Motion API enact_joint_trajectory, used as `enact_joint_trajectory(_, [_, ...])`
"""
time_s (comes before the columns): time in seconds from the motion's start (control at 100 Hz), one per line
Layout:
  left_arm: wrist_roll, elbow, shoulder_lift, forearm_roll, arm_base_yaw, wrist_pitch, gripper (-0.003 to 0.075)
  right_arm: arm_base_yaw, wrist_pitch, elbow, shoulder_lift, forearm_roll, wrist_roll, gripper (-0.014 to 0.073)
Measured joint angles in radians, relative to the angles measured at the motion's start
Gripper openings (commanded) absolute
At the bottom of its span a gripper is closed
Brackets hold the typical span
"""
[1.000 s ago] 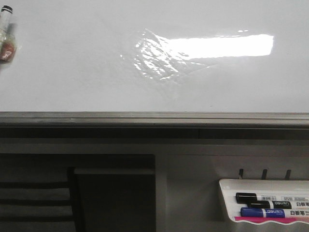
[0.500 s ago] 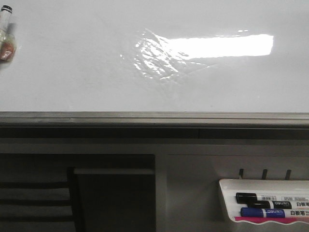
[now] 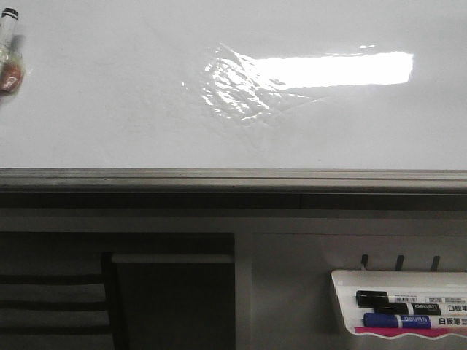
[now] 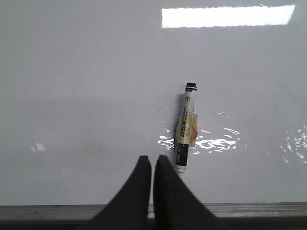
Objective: Write number 7 on whiteboard
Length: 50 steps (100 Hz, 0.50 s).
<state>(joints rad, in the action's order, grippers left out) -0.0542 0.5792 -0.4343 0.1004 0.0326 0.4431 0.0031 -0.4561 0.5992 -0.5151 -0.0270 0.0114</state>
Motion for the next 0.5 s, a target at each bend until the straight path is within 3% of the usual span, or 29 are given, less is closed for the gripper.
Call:
enact_joint_trajectory(0.06, [0.000,0.000,0.000,0.000,0.000,0.002,-0.0017,0.000,0.000,0.000,0.000,0.000,0.002,0.0004])
enact_joint_trajectory(0.14, [0.000,0.000,0.000,0.000,0.000,0.002,0.0050,0.000,0.000,0.000,0.000,0.000,0.011,0.0181])
enact_joint_trajectory(0.23, [0.000,0.000,-0.006,0.000,0.000,0.002,0.0253,0.000,0.000,0.000,0.000,0.001,0.016,0.0413])
enact_joint_trajectory(0.3, [0.000,0.000,-0.013,-0.004,0.000,0.004,0.0435,0.000,0.000,0.000,0.000,0.001,0.017,0.0535])
enact_joint_trajectory(0.38, [0.000,0.000,-0.020,-0.004,0.000,0.004,0.0564,0.000,0.000,0.000,0.000,0.001,0.017,0.0584])
enact_joint_trajectory(0.5, [0.000,0.000,-0.020,-0.004,0.000,0.004,0.0569,0.000,0.000,0.000,-0.001,0.001,0.018,0.0586])
